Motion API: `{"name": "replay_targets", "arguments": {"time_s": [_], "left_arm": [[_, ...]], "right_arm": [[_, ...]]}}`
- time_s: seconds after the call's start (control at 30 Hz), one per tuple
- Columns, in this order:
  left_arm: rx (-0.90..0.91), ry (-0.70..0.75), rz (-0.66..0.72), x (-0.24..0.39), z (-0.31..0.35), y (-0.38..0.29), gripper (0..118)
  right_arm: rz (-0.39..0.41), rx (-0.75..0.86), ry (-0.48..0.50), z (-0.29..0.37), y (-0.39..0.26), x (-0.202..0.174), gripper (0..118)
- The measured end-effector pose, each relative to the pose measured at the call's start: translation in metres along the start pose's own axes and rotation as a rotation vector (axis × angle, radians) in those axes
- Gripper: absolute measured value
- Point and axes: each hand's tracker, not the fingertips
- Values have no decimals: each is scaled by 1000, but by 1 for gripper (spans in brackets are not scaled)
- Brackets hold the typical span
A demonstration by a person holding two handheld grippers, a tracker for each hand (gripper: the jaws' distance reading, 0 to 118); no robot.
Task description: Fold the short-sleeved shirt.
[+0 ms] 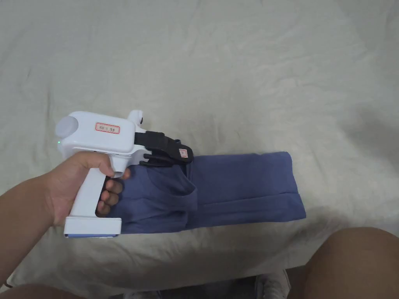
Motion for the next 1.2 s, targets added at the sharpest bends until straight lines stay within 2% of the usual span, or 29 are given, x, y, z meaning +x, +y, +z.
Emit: {"name": "replay_targets", "arguments": {"time_s": [0.17, 0.23, 0.37, 0.47, 0.6, 0.73, 1.03, 1.13, 1.17, 1.2], "left_arm": [[38, -37, -78, 25, 35, -8, 1], [72, 9, -138, 35, 72, -15, 1], [141, 86, -162, 36, 157, -35, 1], [212, 123, -120, 23, 214, -60, 1], [248, 159, -69, -10, 252, -93, 1], [276, 130, -9, -42, 249, -114, 1], [235, 32, -15, -72, 216, -109, 1], [226, 10, -25, -76, 210, -104, 1], [229, -8, -25, -77, 208, -103, 3], [245, -1, -43, -78, 206, -103, 19]], "right_arm": [[0, 11, 0, 2, 3, -4, 0], [15, 12, 8, 3, 7, -8, 0], [35, 31, 31, 3, 11, -13, 0], [39, 48, 52, -4, 15, -26, 0], [51, 34, 81, -15, 20, -45, 0], [65, 16, 99, -29, 24, -61, 0], [111, -43, 137, -50, 34, -80, 0], [105, -44, 133, -56, 36, -81, 0], [98, -45, 134, -58, 36, -80, 0], [94, -45, 131, -57, 35, -75, 0]]}}
